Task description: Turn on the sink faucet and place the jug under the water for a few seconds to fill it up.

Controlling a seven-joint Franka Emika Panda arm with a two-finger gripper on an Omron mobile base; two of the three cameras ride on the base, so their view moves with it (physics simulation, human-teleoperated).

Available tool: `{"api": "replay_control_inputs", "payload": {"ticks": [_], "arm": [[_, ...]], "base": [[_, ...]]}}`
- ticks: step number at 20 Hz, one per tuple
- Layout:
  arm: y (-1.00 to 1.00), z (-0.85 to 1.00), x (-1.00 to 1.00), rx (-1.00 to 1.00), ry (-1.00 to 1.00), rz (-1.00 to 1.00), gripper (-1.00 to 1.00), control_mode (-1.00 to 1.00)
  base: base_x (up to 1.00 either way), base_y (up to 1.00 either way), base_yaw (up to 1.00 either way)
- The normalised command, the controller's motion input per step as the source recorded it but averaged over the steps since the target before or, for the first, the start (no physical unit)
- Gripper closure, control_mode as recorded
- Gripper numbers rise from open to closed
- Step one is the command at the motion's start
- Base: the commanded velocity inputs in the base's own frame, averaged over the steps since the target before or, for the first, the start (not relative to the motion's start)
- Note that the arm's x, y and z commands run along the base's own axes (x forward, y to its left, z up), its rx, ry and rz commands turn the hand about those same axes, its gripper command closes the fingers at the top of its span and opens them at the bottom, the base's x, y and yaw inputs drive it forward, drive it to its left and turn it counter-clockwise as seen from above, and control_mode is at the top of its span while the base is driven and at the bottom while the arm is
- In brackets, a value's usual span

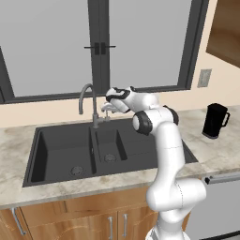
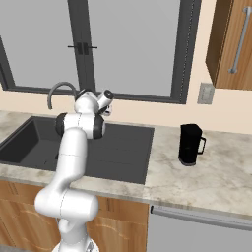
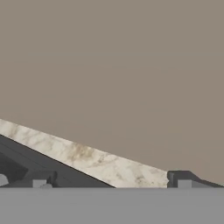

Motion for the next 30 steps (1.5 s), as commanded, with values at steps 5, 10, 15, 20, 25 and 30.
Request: {"api": "replay_control_inputs", "payload": {"ticks": [5, 10, 15, 20, 25, 30], "arm": [[0.28, -0.08, 0.0, -0.12, -0.06, 0.0, -1.0, -1.0], [0.14, -0.03, -0.07, -0.06, -0.02, 0.0, -1.0, -1.0], [0.12, -0.25, -0.34, -0.01, -0.1, 0.0, -1.0, -1.0], [0.12, -0.02, 0.0, 0.0, -0.07, 0.0, -1.0, -1.0], [0.01, -0.05, 0.22, 0.0, -0.03, -0.02, -1.0, -1.0], [0.0, 0.0, 0.13, 0.0, 0.0, 0.0, 1.0, -1.0]], "base": [[0.0, 0.0, 0.0], [0.0, 0.0, 0.0], [0.0, 0.0, 0.0], [0.0, 0.0, 0.0], [0.0, 0.0, 0.0], [0.0, 0.0, 0.0]]}}
